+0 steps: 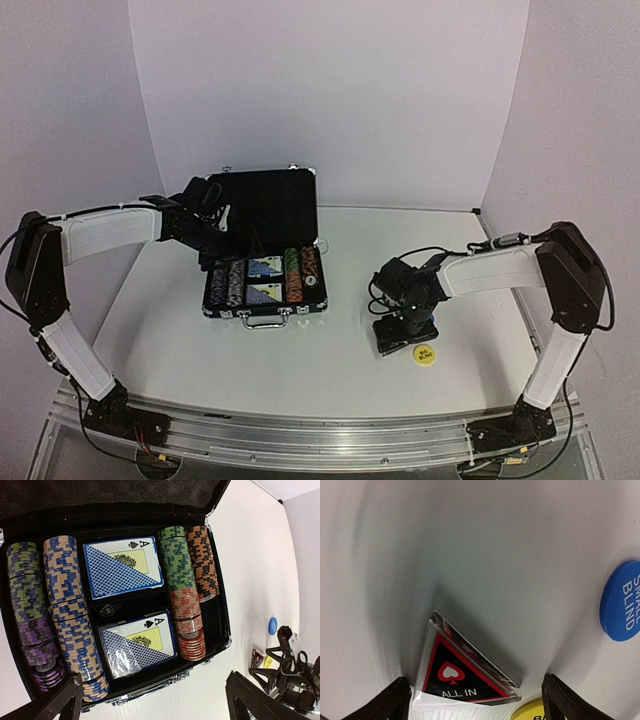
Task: Pack up texas hold em set
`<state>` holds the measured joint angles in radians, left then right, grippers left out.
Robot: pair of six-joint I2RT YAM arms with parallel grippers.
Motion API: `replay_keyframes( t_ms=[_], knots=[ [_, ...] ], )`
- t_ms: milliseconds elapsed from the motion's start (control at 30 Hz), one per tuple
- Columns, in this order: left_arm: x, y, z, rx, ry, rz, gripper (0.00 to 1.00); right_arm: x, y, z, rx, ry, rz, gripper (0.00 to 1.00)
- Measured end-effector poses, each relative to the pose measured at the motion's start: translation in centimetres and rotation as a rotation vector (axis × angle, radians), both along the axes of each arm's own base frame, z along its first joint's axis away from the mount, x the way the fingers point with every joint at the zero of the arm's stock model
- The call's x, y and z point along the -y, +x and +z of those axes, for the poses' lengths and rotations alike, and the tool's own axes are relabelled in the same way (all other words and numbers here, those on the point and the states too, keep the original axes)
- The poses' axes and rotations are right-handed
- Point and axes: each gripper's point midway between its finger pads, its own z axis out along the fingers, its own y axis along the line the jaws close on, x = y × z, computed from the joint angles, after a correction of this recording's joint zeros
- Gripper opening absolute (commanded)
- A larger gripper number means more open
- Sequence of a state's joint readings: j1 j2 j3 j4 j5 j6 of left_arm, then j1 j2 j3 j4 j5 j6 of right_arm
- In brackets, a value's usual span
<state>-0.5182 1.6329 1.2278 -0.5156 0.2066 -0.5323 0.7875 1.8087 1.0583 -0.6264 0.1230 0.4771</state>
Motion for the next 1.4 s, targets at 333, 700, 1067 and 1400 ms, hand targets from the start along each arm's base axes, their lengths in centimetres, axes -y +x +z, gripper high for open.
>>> replay_keyframes(
  t_ms=[333, 700, 1067, 1400],
  knots=[
    [0.0, 0.0, 0.0, 0.001, -0.001, 0.001, 1.00, -0.5, -0.2, -0.1, -0.013, -0.021, -0.133, 0.70],
    [0.0, 0.0, 0.0, 0.001, 0.001, 0.002, 1.00, -1.2, -0.7, 0.0, -0.005, -0.035, -0.187, 0.50],
    [0.0, -0.9, -1.4, -0.041, -0.010, -0.007, 1.00, -0.7, -0.4, 0.5, 0.033, -0.082, -0.110, 0.45],
    [5.4, -3.8, 0.6, -0.097, -0.331, -0.250, 1.00, -4.3, 0.3, 6.0, 0.152, 0.028, 0.120, 0.44]
  ],
)
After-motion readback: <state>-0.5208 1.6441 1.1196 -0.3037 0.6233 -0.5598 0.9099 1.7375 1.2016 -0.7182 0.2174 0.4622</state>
